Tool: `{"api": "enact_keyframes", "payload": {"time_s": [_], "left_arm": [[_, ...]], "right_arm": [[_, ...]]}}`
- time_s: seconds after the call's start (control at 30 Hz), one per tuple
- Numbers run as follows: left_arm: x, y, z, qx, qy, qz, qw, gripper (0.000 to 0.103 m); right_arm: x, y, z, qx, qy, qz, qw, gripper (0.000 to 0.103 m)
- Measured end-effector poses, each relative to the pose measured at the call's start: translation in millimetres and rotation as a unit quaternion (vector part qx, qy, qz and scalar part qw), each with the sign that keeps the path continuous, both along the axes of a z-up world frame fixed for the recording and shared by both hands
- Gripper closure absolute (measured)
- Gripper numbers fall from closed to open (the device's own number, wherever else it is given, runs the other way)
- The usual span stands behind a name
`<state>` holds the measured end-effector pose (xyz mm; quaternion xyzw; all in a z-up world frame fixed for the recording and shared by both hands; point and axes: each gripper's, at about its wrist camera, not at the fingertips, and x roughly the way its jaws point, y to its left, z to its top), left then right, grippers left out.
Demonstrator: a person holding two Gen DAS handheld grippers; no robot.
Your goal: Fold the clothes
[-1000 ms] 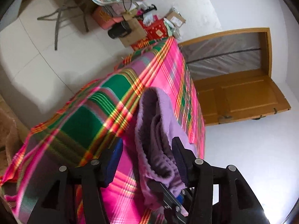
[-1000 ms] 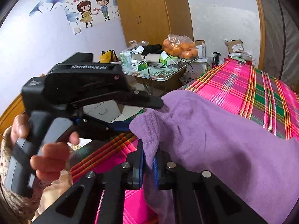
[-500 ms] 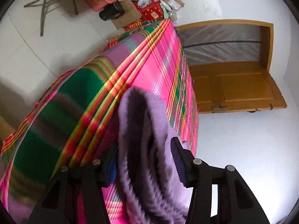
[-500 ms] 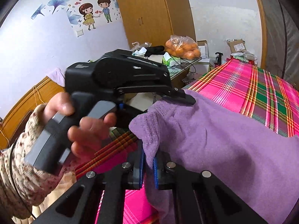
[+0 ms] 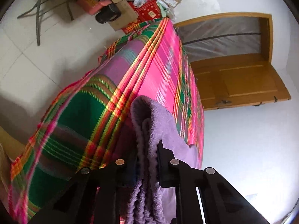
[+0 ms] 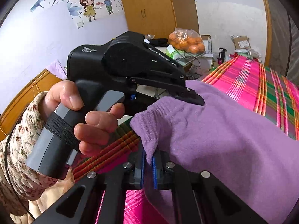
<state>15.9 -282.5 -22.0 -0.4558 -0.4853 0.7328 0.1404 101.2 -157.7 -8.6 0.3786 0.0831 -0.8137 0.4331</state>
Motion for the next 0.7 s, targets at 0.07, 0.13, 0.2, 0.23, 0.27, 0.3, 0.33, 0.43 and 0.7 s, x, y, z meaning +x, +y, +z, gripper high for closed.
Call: {"api": "enact_keyframes", "payload": {"time_s": [0.07,0.13,0.2,0.23,0.27,0.3,0.33,0.43,0.7], "left_arm": [[-1,-1,-5,-0.002,-0.007,-0.001,1.0000,0.087],[0,-1,-7,0.001,-0.006,0.000,1.0000,0.087],[0,-1,-8,0.004,-0.005,0.002,1.0000,0.087],[1,-2,-9,0.005,-0.005,0.002,1.0000,0.087],[2,-2,-9,0.004,-0.006,0.003,1.0000,0.087],[4,-3,-10,0.003,-0.008,0.003,1.0000,0.087],[5,-3,-9,0.000,-0.010,0.003,1.0000,0.087],[7,1,-5,-0.010,-0.014,0.004,0.9998,0.087],[18,15,26,-0.039,0.013,0.003,0.9992,0.087]], "right_arm": [[-4,1,-4,0.001,-0.013,-0.002,1.000,0.096],[-7,0,-5,0.002,-0.022,-0.004,1.000,0.096],[-10,1,-7,0.000,-0.033,-0.007,0.999,0.096],[-11,2,-7,-0.003,-0.036,-0.008,0.999,0.096],[-11,3,-6,-0.005,-0.038,-0.009,0.999,0.096],[-12,5,-6,-0.009,-0.038,-0.010,0.999,0.096],[-11,7,-5,-0.012,-0.038,-0.011,0.999,0.096],[-7,13,0,-0.022,-0.032,-0.013,0.999,0.097],[7,38,17,-0.051,-0.007,-0.019,0.999,0.096]]}}
